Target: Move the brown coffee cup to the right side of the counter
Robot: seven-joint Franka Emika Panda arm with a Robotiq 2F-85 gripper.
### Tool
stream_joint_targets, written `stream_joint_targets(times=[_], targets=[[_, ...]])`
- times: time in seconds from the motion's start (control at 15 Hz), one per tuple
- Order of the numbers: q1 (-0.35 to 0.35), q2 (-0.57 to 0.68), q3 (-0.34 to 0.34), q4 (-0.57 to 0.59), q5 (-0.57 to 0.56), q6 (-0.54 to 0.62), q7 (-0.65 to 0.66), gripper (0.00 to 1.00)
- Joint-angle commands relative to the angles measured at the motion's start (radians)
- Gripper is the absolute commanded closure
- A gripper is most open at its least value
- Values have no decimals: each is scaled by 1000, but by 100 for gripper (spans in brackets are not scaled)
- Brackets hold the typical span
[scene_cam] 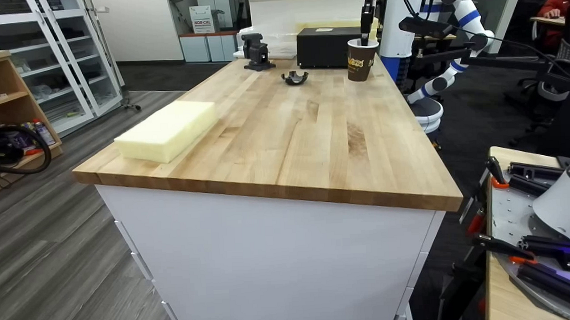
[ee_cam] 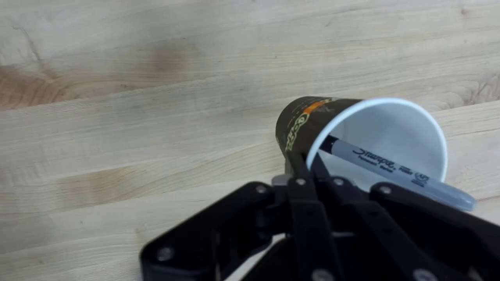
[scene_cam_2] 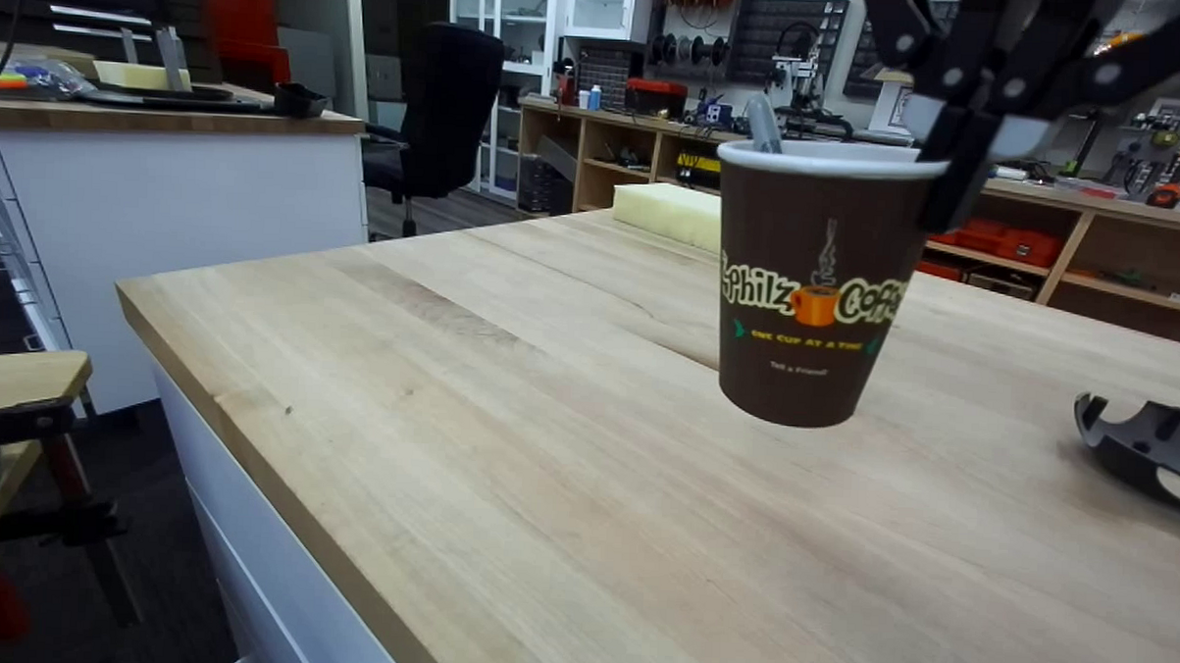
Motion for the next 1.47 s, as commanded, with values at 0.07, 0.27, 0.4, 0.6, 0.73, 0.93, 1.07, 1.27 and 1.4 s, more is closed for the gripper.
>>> stream_joint_targets(times=[0.07, 0.27, 0.4, 0.6, 0.73, 0.93, 1.07, 1.27, 1.4], targets=[[-40, 74, 31, 127, -29, -74, 35, 99], [-47, 98, 41, 155, -34, -70, 37, 99], [-49, 110, 45, 164, -36, -62, 39, 99], [-53, 123, 49, 171, -48, -49, 50, 99], [-58, 134, 53, 172, -52, -35, 52, 99], [-67, 150, 58, 174, -44, -22, 46, 99], [-74, 168, 63, 182, -41, -14, 43, 99], [-85, 199, 70, 199, -36, -5, 36, 99], [-94, 221, 75, 213, -34, 0, 31, 99]])
